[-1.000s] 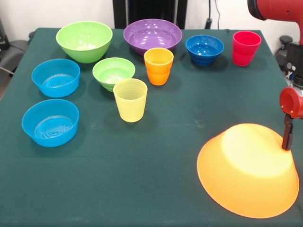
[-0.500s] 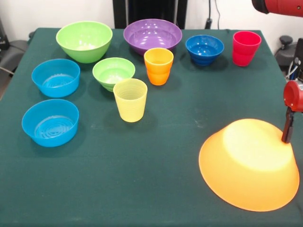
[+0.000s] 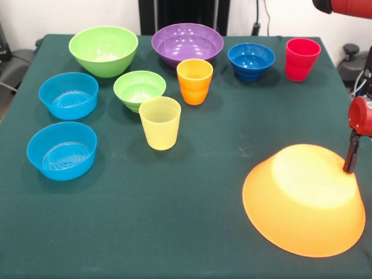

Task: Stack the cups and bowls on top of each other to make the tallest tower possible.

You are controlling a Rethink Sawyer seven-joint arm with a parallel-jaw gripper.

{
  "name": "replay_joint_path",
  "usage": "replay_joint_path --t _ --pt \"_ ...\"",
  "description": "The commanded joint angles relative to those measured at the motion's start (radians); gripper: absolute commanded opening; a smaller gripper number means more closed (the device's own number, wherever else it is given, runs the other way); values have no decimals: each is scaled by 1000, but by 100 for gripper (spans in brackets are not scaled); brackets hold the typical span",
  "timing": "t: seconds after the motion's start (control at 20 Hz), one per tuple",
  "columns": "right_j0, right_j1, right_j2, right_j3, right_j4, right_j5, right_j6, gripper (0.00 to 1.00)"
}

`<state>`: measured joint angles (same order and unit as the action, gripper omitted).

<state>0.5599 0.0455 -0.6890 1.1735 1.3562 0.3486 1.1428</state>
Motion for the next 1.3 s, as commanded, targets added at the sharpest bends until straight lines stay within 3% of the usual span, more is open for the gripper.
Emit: replay_joint_path --t 0.05,0.3,0.65,1.1,1.3 --pt "-29 84 76 -11 -162 -53 227 100" --pt "-16 140 -29 -19 -224 -148 271 100" --pt "-12 166 -81 6 -300 -242 300 100" --pt "10 213 -170 4 -343 -211 392 100" --pt "0 201 -157 5 -382 -224 400 100"
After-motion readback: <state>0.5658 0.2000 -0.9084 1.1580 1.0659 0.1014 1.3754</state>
